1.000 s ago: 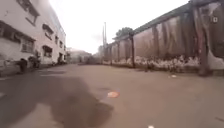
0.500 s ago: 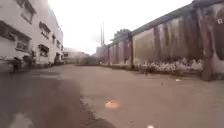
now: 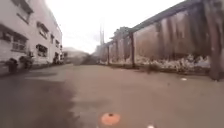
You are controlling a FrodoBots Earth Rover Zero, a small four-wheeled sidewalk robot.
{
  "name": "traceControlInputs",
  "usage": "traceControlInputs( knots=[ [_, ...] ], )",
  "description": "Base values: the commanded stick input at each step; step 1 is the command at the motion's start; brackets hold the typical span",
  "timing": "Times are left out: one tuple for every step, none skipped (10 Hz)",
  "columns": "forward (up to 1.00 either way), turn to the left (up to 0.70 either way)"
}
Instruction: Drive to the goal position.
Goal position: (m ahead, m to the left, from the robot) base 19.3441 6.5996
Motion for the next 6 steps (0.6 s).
traceControlInputs(
  knots=[
    [0.70, 0.15],
    [0.70, 0.15],
    [0.70, 0.13],
    [0.70, 0.13],
    [0.70, 0.13],
    [0.70, 0.13]
  ],
)
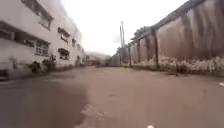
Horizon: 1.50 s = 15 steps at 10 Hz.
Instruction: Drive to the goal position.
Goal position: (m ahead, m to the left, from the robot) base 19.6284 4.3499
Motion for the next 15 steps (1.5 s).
traceControlInputs(
  knots=[
    [0.70, 0.13],
    [0.70, 0.13],
    [0.70, -0.03],
    [0.70, -0.27],
    [0.70, -0.30],
    [0.70, -0.29],
    [0.70, -0.30],
    [0.70, -0.32],
    [0.70, -0.32],
    [0.70, -0.28],
    [0.70, 0.15],
    [0.70, 0.15],
    [0.70, 0.14],
    [0.70, 0.14],
    [0.70, 0.15]
  ],
)
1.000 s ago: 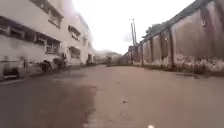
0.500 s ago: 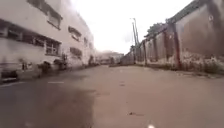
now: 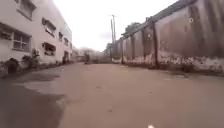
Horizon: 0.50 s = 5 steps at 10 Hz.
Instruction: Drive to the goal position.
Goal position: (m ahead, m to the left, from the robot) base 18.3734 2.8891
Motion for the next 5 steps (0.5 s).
traceControlInputs(
  knots=[
    [0.70, 0.14],
    [0.70, 0.14],
    [0.70, 0.12],
    [0.70, 0.12],
    [0.70, 0.11]
  ],
)
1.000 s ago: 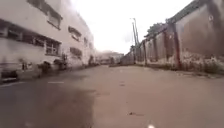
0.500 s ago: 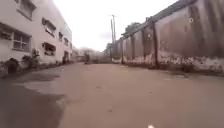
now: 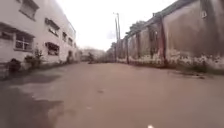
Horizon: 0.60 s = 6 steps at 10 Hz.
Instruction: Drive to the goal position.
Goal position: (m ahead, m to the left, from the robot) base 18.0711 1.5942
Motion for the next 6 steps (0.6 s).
traceControlInputs(
  knots=[
    [0.70, 0.10],
    [0.70, 0.13],
    [0.70, 0.12],
    [0.70, 0.11],
    [0.70, 0.10],
    [0.70, 0.09]
  ],
)
